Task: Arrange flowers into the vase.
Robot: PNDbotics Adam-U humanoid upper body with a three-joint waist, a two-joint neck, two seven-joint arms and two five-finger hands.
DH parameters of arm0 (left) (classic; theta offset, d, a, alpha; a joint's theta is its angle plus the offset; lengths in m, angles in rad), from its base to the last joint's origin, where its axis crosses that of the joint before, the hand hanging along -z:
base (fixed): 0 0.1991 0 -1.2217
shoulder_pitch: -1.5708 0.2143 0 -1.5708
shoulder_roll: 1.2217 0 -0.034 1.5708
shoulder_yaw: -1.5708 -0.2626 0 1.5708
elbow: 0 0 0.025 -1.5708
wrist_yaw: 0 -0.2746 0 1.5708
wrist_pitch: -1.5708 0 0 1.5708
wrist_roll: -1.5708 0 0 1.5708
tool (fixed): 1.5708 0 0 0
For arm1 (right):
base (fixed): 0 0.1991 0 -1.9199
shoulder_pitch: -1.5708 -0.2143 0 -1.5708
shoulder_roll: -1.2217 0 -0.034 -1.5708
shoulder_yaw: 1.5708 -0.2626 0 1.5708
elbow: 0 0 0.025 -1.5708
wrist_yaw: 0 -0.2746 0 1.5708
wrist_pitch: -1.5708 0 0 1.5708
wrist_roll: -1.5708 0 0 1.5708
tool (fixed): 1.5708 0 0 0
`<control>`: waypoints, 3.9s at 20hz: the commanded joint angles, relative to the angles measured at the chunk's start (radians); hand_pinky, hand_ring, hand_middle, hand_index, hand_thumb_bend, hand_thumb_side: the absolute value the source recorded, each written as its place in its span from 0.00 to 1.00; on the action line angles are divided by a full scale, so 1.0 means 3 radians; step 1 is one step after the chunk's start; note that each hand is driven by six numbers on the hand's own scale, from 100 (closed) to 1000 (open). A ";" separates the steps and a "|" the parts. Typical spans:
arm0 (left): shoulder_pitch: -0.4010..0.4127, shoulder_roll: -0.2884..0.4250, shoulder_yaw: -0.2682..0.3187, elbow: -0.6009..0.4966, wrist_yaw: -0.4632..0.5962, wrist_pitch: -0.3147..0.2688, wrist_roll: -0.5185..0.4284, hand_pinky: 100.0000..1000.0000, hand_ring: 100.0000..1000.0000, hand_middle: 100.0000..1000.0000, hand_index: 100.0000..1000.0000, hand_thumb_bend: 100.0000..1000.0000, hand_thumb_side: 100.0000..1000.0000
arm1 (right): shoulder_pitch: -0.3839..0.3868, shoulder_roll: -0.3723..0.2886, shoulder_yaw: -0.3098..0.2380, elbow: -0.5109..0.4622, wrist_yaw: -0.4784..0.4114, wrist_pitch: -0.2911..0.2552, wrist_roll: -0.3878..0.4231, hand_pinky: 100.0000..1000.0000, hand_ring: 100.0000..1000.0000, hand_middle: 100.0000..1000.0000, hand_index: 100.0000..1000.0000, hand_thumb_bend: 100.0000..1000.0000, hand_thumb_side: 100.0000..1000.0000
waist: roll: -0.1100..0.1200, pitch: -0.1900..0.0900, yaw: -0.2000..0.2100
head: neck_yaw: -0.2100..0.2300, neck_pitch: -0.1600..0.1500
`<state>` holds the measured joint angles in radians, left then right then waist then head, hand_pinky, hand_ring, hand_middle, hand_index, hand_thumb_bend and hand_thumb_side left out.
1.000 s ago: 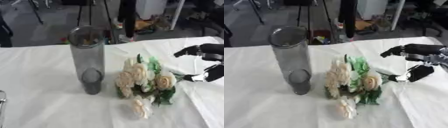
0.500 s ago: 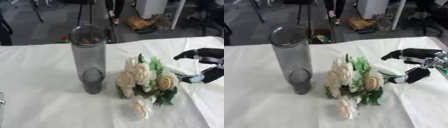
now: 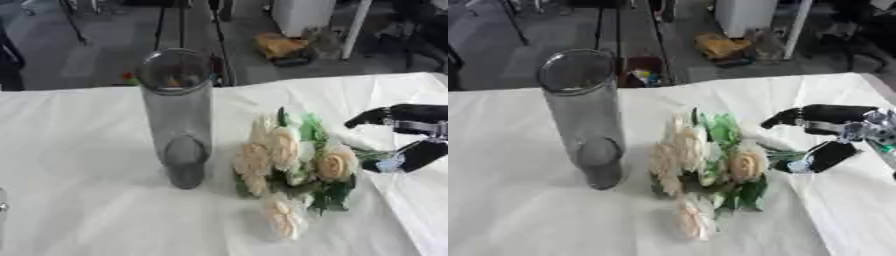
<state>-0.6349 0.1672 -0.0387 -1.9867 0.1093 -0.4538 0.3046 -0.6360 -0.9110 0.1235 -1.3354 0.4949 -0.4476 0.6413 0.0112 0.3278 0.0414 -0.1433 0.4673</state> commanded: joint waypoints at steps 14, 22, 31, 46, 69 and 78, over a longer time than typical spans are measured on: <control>-0.0092 0.0003 -0.0009 -0.0044 0.0008 0.0001 -0.0005 0.70 0.82 0.80 0.88 0.23 0.92 | 0.0006 -0.0060 -0.0060 0.0073 -0.0132 0.0018 0.0120 0.89 0.94 0.85 1.00 0.34 0.55 | -0.0034 0.0041 0.0067 | -0.0026 -0.0042; -0.0092 -0.0004 -0.0010 -0.0044 -0.0001 0.0005 -0.0003 0.70 0.82 0.80 0.88 0.22 0.93 | 0.0027 -0.0050 -0.0092 0.0129 -0.0163 0.0031 0.0157 0.88 0.92 0.81 1.00 0.33 0.55 | -0.0029 0.0073 0.0070 | -0.0023 -0.0040; -0.0093 -0.0010 -0.0014 -0.0044 -0.0006 0.0009 -0.0007 0.70 0.82 0.80 0.88 0.22 0.93 | 0.0028 -0.0056 -0.0128 0.0195 -0.0196 -0.0005 0.0167 0.86 0.88 0.78 1.00 0.32 0.56 | -0.0031 0.0094 0.0079 | -0.0028 -0.0057; -0.0096 -0.0020 -0.0018 -0.0044 -0.0018 0.0016 -0.0005 0.71 0.83 0.80 0.88 0.21 0.94 | 0.0055 -0.0042 -0.0161 0.0228 -0.0243 0.0000 0.0209 0.81 0.79 0.62 0.92 0.30 0.55 | -0.0024 0.0145 0.0095 | -0.0031 -0.0100; -0.0111 -0.0030 -0.0032 -0.0044 -0.0018 0.0026 -0.0016 0.71 0.83 0.79 0.88 0.19 0.96 | 0.0063 -0.0038 -0.0184 0.0257 -0.0219 -0.0037 0.0126 0.75 0.72 0.53 0.87 0.27 0.42 | -0.0018 0.0218 0.0148 | -0.0044 -0.0119; -0.0124 -0.0030 -0.0032 -0.0044 -0.0017 0.0031 -0.0023 0.71 0.83 0.78 0.88 0.19 0.96 | 0.0062 -0.0030 -0.0185 0.0275 -0.0235 -0.0012 0.0058 0.54 0.45 0.28 0.68 0.29 0.32 | -0.0029 0.0246 0.0180 | -0.0047 -0.0126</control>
<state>-0.6533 0.1569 -0.0457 -1.9867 0.1052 -0.4476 0.2995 -0.6244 -0.9028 0.0605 -1.2623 0.4302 -0.4506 0.6561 0.0027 0.4145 0.0931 -0.1553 0.4448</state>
